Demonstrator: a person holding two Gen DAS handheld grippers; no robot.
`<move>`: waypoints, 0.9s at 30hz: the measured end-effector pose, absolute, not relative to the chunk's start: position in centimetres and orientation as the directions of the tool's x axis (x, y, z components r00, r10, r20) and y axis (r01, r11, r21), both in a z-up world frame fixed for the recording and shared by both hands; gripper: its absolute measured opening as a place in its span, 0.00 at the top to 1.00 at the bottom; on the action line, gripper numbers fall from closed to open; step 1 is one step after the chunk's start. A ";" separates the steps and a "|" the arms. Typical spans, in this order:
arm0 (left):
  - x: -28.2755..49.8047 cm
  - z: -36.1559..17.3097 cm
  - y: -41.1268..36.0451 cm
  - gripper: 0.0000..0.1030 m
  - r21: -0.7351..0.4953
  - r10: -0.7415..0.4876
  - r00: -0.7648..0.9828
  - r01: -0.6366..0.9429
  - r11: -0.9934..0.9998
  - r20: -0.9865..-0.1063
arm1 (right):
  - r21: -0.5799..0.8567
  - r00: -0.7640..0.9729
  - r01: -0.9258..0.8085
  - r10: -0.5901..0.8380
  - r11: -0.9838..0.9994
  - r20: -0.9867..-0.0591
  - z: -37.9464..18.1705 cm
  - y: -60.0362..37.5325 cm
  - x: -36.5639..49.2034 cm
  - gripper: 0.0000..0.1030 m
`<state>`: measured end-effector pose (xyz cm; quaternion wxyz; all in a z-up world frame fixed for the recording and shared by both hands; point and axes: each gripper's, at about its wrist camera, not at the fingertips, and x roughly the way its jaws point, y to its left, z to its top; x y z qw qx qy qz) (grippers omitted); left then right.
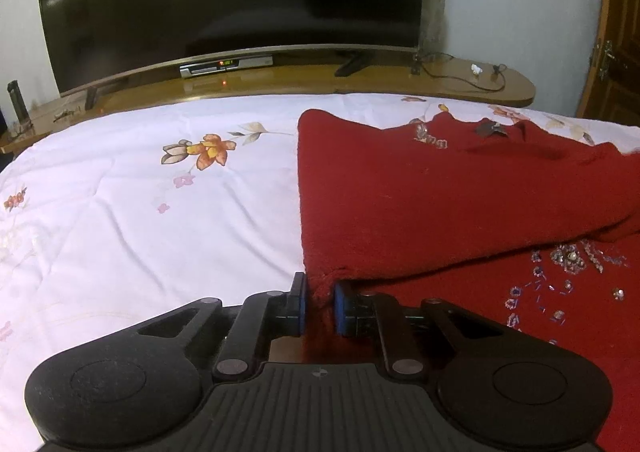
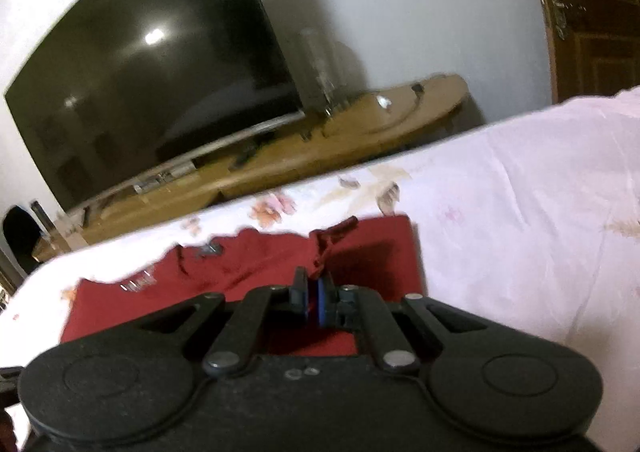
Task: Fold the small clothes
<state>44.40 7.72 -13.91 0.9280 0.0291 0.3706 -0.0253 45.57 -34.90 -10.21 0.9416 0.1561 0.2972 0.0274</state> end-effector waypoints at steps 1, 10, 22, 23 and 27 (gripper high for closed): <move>44.4 -13.9 7.7 0.87 0.040 -0.024 0.722 0.072 0.997 -0.691 | 0.308 0.807 0.069 0.128 0.949 -0.577 -11.1 -35.1 46.2 0.95; 40.6 -9.5 10.2 0.14 0.108 -0.123 0.800 0.228 0.968 -0.587 | 0.318 0.809 0.105 0.105 0.942 -0.578 -11.8 -36.3 44.6 0.67; 53.9 -12.5 6.6 0.20 -0.155 -0.258 0.748 0.206 0.966 -0.612 | 0.187 0.802 -0.048 0.149 0.981 -0.579 -12.6 -31.4 49.4 0.70; 54.5 -13.9 6.7 0.20 -0.129 -0.212 0.729 0.169 0.977 -0.650 | 0.161 0.791 -0.022 0.116 0.987 -0.600 -13.2 -31.6 49.9 0.71; 53.3 -13.6 7.9 0.20 -0.152 -0.216 0.765 0.155 0.976 -0.606 | 0.133 0.771 0.004 0.082 0.991 -0.632 -14.3 -32.8 50.4 0.77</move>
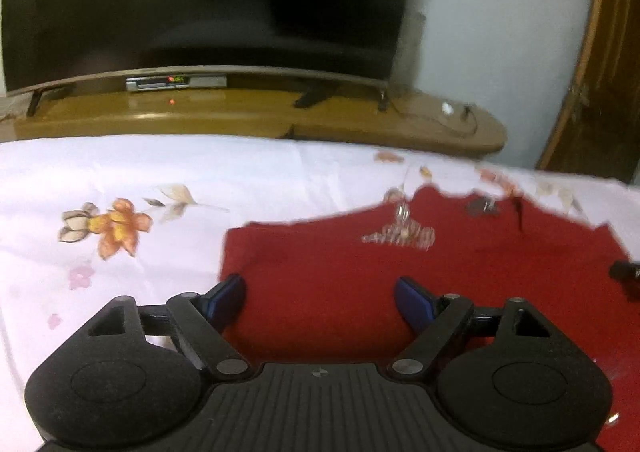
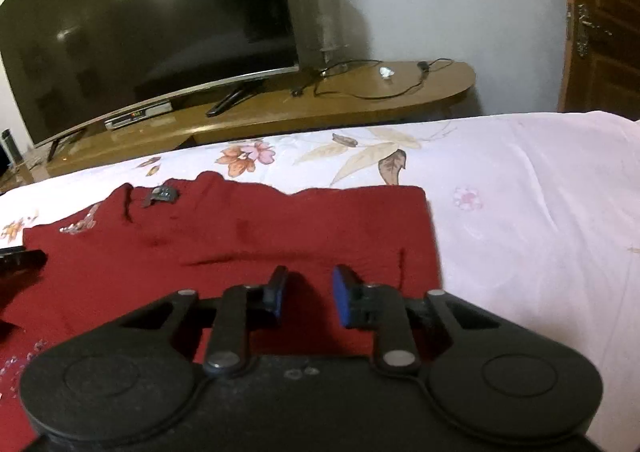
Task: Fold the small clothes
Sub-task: 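Open both tools and move them to the sweater hem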
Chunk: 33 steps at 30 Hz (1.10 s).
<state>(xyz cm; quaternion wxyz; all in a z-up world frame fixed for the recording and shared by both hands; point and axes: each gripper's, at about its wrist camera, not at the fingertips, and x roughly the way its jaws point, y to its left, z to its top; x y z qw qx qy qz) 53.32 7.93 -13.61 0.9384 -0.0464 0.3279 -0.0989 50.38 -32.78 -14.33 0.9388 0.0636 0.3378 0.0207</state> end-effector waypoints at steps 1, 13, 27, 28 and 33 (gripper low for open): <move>52.8 -13.1 8.2 0.20 -0.165 -0.224 0.786 0.157 0.974 -0.576 | 0.139 0.782 0.002 0.085 0.990 -0.617 -13.7 -32.9 49.9 0.74; 50.7 -11.9 5.7 0.12 -0.016 -0.170 0.801 0.197 0.980 -0.574 | 0.078 0.807 -0.043 0.081 0.996 -0.585 -13.0 -31.9 48.8 0.65; 48.5 -12.8 2.0 0.04 0.076 -0.145 0.753 0.251 0.965 -0.641 | -0.013 0.842 -0.120 0.095 0.993 -0.532 -12.7 -29.3 45.0 0.49; 49.0 -13.8 1.8 0.00 0.075 -0.135 0.725 0.249 0.966 -0.675 | -0.058 0.829 -0.110 0.059 0.992 -0.556 -13.3 -29.0 45.4 0.48; 48.4 -12.5 1.9 0.00 0.051 -0.104 0.729 0.186 0.981 -0.677 | -0.100 0.775 -0.086 0.003 0.991 -0.633 -14.2 -28.6 46.6 0.48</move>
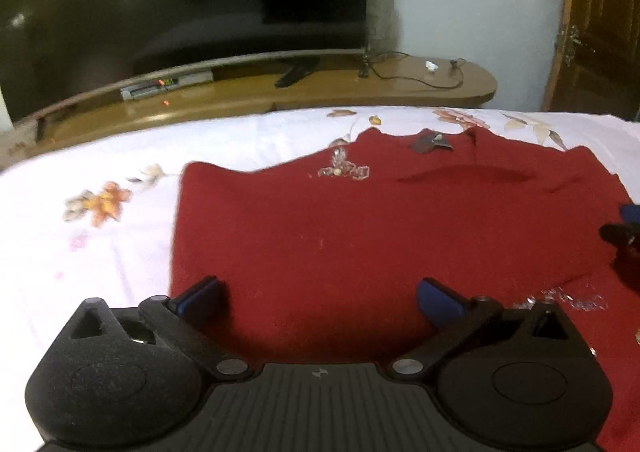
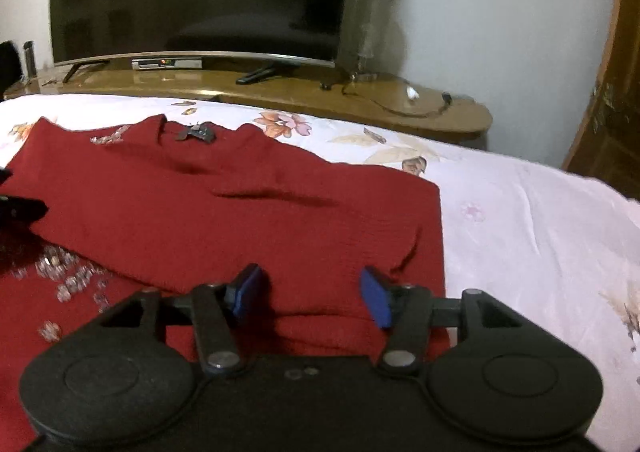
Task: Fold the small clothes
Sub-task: 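Open both tools and move them to the sweater hem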
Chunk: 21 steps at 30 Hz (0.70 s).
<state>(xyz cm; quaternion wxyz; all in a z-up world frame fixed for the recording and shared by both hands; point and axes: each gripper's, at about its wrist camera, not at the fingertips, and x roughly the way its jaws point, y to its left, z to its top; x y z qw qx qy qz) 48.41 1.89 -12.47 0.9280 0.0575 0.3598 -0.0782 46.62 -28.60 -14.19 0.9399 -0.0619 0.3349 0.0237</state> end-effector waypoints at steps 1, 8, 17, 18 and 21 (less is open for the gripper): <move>47.3 -12.0 1.9 0.00 0.063 -0.103 0.737 0.193 0.979 -0.668 | -0.071 0.777 -0.081 0.018 0.994 -0.629 -13.6 -28.9 46.1 0.48; 36.9 -10.9 6.5 0.00 0.092 -0.019 0.730 0.112 0.989 -0.683 | 0.122 0.770 -0.060 0.124 0.991 -0.626 -12.5 -34.2 39.6 0.46; 25.5 -11.7 10.4 0.21 -0.125 -0.172 0.607 0.119 0.985 -0.776 | 0.380 0.701 0.045 0.242 0.924 -0.671 -14.7 -39.7 25.9 0.53; 24.8 -11.6 10.6 0.21 -0.159 -0.200 0.596 0.123 0.980 -0.777 | 0.404 0.691 0.046 0.262 0.914 -0.674 -14.7 -39.7 24.7 0.53; 22.7 -11.9 11.0 0.21 -0.281 -0.301 0.585 0.127 0.951 -0.753 | 0.498 0.683 0.070 0.322 0.864 -0.655 -15.1 -39.7 21.3 0.53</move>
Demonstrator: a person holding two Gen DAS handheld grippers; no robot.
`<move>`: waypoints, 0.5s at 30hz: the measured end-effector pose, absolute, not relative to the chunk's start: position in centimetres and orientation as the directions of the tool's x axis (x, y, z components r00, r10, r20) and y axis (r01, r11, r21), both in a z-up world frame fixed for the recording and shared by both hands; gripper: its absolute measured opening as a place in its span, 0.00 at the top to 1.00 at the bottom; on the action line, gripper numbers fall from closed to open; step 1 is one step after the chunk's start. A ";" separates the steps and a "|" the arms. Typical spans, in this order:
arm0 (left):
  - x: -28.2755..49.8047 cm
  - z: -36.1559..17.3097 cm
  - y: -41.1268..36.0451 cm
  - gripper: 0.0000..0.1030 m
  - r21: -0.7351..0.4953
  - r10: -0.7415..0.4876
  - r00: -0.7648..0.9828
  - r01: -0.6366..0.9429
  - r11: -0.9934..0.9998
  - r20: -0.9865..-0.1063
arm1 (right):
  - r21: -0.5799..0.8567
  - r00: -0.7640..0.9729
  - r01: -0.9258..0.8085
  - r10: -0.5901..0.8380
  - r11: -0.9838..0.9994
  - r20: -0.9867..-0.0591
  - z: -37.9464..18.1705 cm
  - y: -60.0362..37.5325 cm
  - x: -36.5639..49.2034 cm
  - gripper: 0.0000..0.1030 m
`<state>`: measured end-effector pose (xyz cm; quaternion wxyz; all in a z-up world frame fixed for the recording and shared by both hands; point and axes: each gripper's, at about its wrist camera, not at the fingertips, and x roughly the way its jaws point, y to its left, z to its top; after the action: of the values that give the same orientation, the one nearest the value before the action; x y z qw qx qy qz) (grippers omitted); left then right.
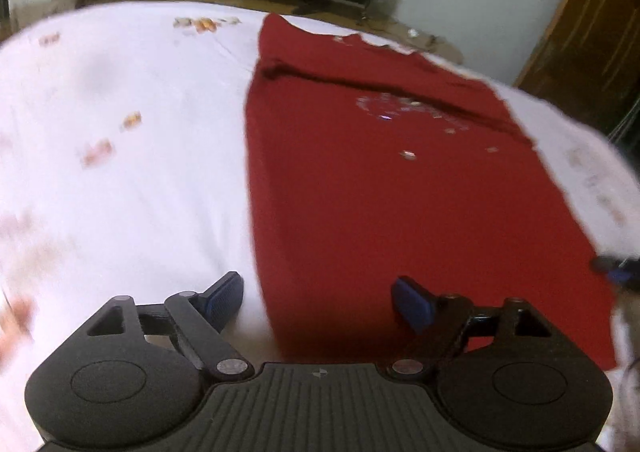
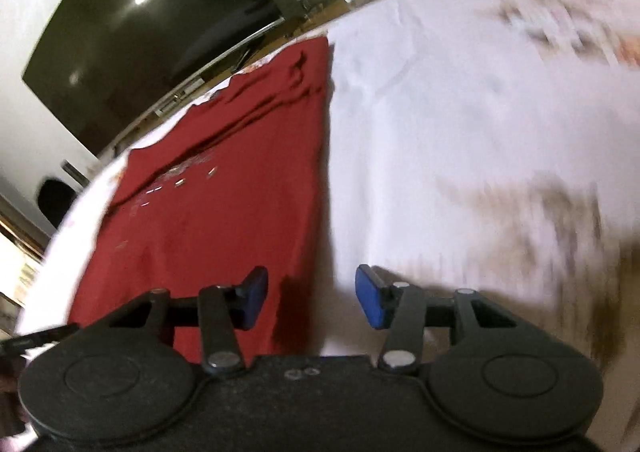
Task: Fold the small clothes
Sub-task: 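Open both tools and move them to the sweater hem, then grasp the hem with the left tool while the right tool grasps the hem too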
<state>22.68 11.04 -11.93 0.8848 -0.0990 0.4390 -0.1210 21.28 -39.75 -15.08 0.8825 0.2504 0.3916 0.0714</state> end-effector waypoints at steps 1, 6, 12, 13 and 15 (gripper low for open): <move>22.0 -12.2 11.0 0.21 -0.306 -0.323 0.585 0.132 0.943 -0.744 | 0.520 0.682 0.079 0.335 0.851 -0.651 -15.2 -39.7 20.2 0.53; 17.8 -13.0 11.6 0.21 -0.498 -0.453 0.584 0.094 0.862 -0.674 | 0.631 0.652 0.119 0.419 0.767 -0.632 -15.7 -38.6 16.1 0.53; 15.8 -14.8 12.0 0.31 -0.670 -0.571 0.562 0.041 0.742 -0.598 | 0.768 0.602 0.159 0.555 0.621 -0.573 -17.4 -35.6 14.0 0.64; 15.9 -15.1 12.3 0.31 -0.692 -0.583 0.564 0.029 0.721 -0.584 | 0.767 0.613 0.155 0.548 0.623 -0.569 -17.4 -35.1 13.9 0.68; 16.2 -15.8 12.8 0.37 -0.736 -0.605 0.571 0.002 0.677 -0.555 | 0.780 0.633 0.174 0.538 0.601 -0.556 -17.7 -35.0 14.2 0.78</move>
<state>16.22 12.76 -15.81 0.8116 -0.3558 0.4240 -0.1869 14.17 -35.03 -17.69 0.7938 0.4319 0.4126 0.1146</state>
